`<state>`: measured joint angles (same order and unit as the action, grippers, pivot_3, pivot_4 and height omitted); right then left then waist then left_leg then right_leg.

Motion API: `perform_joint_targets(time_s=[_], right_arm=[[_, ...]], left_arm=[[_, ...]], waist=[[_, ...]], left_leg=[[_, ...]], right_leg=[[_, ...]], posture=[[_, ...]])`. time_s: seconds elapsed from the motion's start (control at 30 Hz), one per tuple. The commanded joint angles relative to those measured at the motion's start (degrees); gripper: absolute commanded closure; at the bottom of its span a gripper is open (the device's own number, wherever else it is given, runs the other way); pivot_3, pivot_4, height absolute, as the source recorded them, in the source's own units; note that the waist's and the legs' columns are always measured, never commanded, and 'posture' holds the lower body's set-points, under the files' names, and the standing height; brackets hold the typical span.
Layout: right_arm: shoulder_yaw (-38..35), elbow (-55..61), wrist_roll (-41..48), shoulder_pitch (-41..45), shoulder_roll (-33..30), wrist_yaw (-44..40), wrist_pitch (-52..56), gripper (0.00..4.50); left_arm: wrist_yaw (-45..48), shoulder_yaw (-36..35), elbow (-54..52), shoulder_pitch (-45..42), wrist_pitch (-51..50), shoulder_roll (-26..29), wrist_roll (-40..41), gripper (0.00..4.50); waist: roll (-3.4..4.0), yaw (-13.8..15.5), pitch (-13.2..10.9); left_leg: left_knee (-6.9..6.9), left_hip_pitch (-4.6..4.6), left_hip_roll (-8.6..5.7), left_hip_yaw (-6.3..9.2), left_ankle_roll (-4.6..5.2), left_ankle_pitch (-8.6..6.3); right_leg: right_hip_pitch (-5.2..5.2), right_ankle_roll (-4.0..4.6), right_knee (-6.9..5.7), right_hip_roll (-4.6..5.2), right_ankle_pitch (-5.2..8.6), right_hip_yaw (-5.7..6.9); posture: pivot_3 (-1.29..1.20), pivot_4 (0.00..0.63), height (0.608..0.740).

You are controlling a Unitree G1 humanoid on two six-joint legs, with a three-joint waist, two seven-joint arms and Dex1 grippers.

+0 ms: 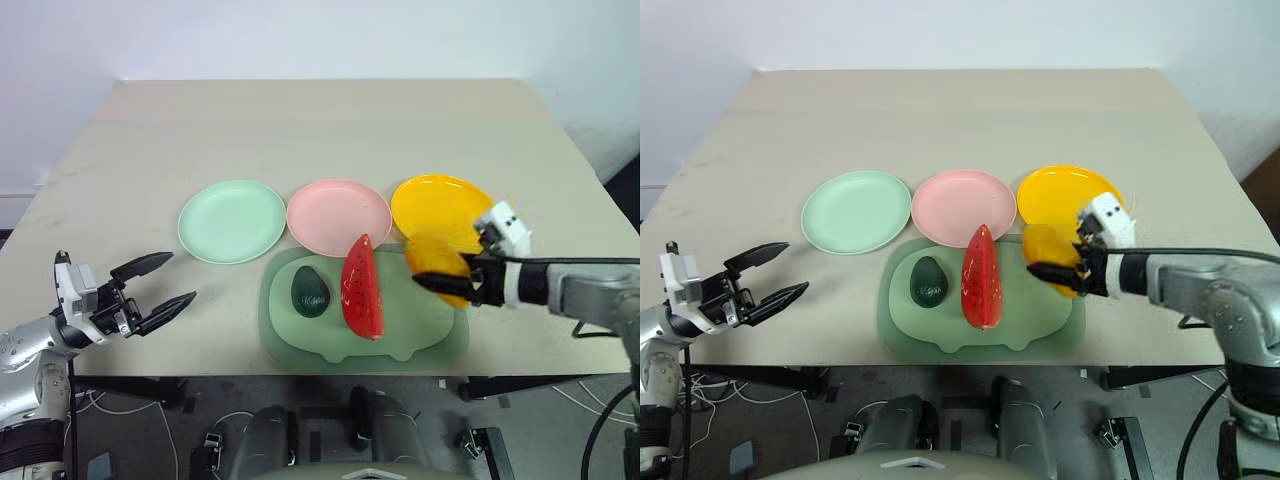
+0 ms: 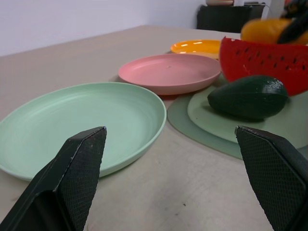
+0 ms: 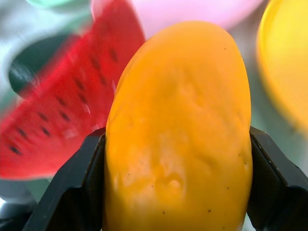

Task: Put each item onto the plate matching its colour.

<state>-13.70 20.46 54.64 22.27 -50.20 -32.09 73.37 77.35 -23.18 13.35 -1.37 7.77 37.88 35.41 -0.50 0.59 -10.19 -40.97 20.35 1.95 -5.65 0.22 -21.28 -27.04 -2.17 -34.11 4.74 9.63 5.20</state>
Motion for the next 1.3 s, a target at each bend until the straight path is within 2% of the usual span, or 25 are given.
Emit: perform_joint_targets(time_s=[0.03, 0.1, 0.27, 0.43, 0.57, 0.6, 0.73, 1.03, 1.17, 1.23, 1.3], right_arm=[[0.5, -10.6, -6.1, 8.6, 0.8, 2.4, -4.2, 1.35], [3.7, -18.2, -11.9, 13.3, 2.5, 5.3, -7.0, 1.35], [10.1, -31.6, -23.0, 19.7, 6.6, 6.0, -15.5, 1.35], [13.4, -39.7, -29.0, 22.8, 9.8, 3.6, -21.2, 1.35], [13.8, -41.4, -30.9, 23.8, 10.3, 1.0, -22.7, 1.35], [14.0, -41.1, -31.2, 23.8, 10.1, 0.2, -22.5, 1.35], [13.7, -38.5, -31.6, 23.7, 8.5, -2.7, -20.5, 0.06], [12.1, -31.7, -30.2, 25.7, 3.7, -6.6, -12.8, 0.02], [9.0, -21.1, -24.9, 24.9, 1.7, -8.5, -4.0, 0.02], [4.1, -16.0, -19.1, 26.1, 3.1, -8.4, 5.8, 0.02], [2.8, -10.4, -16.0, 26.0, 2.9, -8.2, 10.9, 0.02]], left_arm=[[-0.1, -0.2, -1.1, -0.2, 0.5, 0.0, 0.0, 0.00], [-0.3, -0.1, -1.0, -0.4, 0.7, -0.2, -0.1, 0.00], [-0.5, 0.2, -0.8, -0.7, 1.1, -0.5, -0.3, 0.00], [-0.8, 0.0, -1.3, -0.2, 1.4, -0.8, -0.3, 0.00], [-1.0, -0.4, -1.6, 0.5, 1.6, -0.8, -0.2, 0.00], [-1.0, -0.4, -1.6, 0.6, 1.7, -0.8, -0.2, 0.00], [-1.1, -0.4, -1.5, 0.8, 1.9, -0.8, -0.1, 0.00], [-0.8, 0.3, 0.2, -0.8, 2.5, -0.8, -0.5, 0.00], [-0.4, 0.2, 0.6, -0.9, 2.7, -0.8, -0.5, 0.00], [-0.2, 0.1, 0.7, -0.7, 2.9, -0.8, -0.6, 0.00], [0.0, -0.1, 0.8, -0.6, 2.8, -0.7, -0.5, 0.00]], waist=[[0.00, -0.1, 0.0], [-0.01, -0.3, 0.0], [-0.01, -0.5, 0.0], [-0.01, -1.1, 0.0], [0.00, -1.5, 0.0], [0.00, -1.5, 0.0], [0.00, -1.5, 0.0], [0.02, -1.4, 0.0], [0.03, -1.4, 0.0], [0.03, -1.4, 0.0], [0.03, -1.4, 0.0]], left_leg=[[-0.01, -0.01, -0.01, -0.03, 0.00, 0.00], [-0.02, -0.02, -0.01, -0.07, 0.00, 0.00], [0.05, 0.09, -0.04, -0.20, -0.01, 0.01], [0.03, 0.13, -0.04, -0.24, -0.01, 0.01], [0.05, 0.11, -0.01, -0.24, -0.01, 0.01], [0.06, 0.11, 0.00, -0.24, -0.01, 0.01], [0.06, 0.11, 0.01, -0.24, -0.01, 0.01], [0.06, 0.12, 0.02, -0.24, -0.01, 0.01], [0.06, 0.13, 0.04, -0.21, -0.01, 0.01], [0.07, 0.13, 0.06, -0.17, -0.01, 0.01], [0.08, 0.12, 0.09, -0.11, -0.01, 0.01]], right_leg=[[-0.01, 0.00, -0.01, 0.01, 0.00, -0.02], [-0.01, 0.01, -0.01, 0.00, 0.00, -0.03], [-0.11, -0.03, -0.03, -0.04, -0.03, 0.00], [-0.13, -0.05, -0.03, 0.01, -0.05, 0.00], [-0.14, -0.07, -0.04, 0.00, -0.05, 0.00], [-0.14, -0.07, -0.05, 0.00, -0.05, 0.01], [-0.15, -0.07, -0.04, 0.00, -0.06, 0.01], [-0.16, -0.07, -0.05, 0.04, -0.06, 0.01], [-0.19, -0.07, -0.05, 0.04, -0.06, 0.00], [-0.20, -0.07, -0.05, 0.03, -0.06, 0.01], [-0.20, -0.07, -0.05, 0.04, -0.06, 0.00]], posture=[[0.00, 0.150, 0.733], [0.00, 0.150, 0.733], [0.00, 0.150, 0.733], [0.00, 0.150, 0.733], [0.00, 0.150, 0.733], [0.00, 0.150, 0.733], [0.00, 0.150, 0.733], [0.00, 0.150, 0.733], [0.00, 0.150, 0.733], [0.00, 0.150, 0.733], [0.00, 0.150, 0.733]])
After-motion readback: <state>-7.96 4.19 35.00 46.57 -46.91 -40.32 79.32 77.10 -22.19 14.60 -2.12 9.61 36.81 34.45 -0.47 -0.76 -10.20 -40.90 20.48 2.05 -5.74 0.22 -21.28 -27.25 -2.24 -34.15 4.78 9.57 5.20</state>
